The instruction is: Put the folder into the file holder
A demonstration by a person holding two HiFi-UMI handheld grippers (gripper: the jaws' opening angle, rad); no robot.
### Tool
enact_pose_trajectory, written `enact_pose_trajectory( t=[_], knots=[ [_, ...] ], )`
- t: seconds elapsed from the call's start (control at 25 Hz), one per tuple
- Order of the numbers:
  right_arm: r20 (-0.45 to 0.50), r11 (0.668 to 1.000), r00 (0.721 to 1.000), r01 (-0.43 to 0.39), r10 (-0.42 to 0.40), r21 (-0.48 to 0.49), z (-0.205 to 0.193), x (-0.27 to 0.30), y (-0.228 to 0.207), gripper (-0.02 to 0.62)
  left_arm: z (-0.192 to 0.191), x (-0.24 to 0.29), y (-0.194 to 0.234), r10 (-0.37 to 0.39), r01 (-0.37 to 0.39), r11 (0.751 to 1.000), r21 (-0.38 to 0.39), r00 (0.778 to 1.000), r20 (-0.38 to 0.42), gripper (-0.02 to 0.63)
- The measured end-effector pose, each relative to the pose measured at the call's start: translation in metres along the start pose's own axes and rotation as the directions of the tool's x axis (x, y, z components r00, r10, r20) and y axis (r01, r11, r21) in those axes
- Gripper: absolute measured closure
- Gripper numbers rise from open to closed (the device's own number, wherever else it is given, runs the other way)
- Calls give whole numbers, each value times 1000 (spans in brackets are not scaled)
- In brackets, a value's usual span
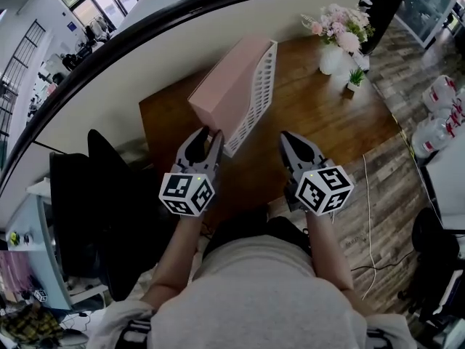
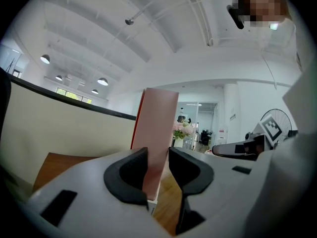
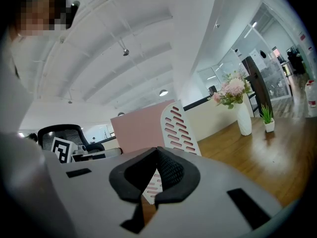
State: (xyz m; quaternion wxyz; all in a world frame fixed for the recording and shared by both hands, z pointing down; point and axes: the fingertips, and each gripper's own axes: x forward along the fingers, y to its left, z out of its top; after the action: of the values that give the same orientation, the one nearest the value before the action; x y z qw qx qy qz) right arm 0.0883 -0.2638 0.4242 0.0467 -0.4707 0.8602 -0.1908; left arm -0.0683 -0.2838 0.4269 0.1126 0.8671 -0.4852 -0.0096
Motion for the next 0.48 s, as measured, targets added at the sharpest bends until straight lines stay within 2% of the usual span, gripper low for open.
enact_pose_trajectory(
  t=[0.08,0.4,0.48],
  knots=[
    [-2,1000,1000,3,-3,1,0,-2,-1,586,1,-2,-4,-1,1,1000,7,1000,11,489],
    [-17,1000,1000,4,-4,-3,-7,-2,1,586,-6,0,-18,-33,33,999,-7,999,2,523],
    [-21,1000,1000,4,-4,-6,-9,0,0,586,-4,0,-19,-33,33,999,-2,999,9,560]
  ],
)
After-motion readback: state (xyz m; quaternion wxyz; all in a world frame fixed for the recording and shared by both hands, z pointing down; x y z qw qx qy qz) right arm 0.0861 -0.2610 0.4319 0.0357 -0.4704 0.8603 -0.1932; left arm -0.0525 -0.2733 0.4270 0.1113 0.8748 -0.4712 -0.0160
